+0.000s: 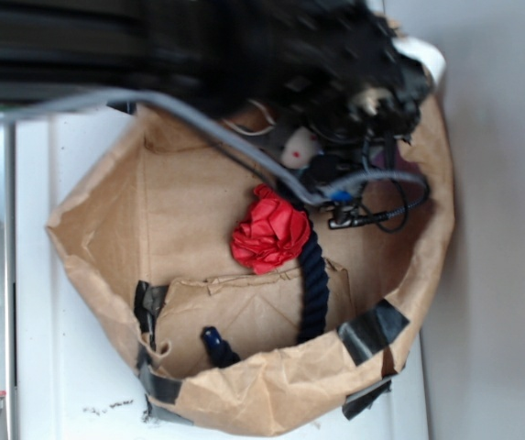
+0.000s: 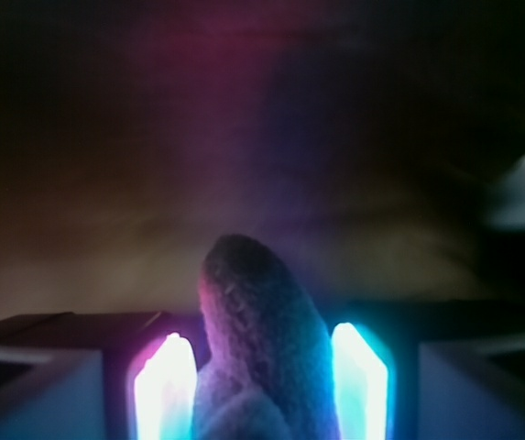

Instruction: Grab the gray animal.

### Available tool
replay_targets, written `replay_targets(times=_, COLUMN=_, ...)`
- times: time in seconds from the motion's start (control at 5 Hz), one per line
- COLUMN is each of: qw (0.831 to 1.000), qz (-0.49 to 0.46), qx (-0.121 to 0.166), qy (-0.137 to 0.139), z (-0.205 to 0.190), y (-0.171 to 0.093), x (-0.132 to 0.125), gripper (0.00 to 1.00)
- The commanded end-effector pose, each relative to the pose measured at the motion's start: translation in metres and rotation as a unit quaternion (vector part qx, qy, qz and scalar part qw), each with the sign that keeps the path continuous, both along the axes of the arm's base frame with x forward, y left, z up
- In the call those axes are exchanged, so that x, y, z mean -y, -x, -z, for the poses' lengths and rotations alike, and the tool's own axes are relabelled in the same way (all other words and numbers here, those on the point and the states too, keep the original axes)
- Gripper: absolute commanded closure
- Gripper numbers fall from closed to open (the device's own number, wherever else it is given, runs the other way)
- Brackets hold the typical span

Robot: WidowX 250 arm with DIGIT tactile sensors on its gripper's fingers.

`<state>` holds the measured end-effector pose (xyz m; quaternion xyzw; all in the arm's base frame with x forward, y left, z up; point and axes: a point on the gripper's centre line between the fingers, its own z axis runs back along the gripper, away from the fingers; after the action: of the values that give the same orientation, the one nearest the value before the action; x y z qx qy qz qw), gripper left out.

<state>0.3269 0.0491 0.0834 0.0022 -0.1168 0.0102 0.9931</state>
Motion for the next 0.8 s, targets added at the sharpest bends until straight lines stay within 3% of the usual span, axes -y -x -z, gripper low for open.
replay_targets(times=0.0, qw=0.998, qz=-0.019, qx=0.061, qy=0.012, z=-0.05, y=0.025, x=-0.035, gripper=1.0)
replay_targets(times=0.6, qw=0.997, qz=0.017, qx=0.077, qy=0.017, z=-0.066, y=0.029, x=-0.025, gripper=1.0)
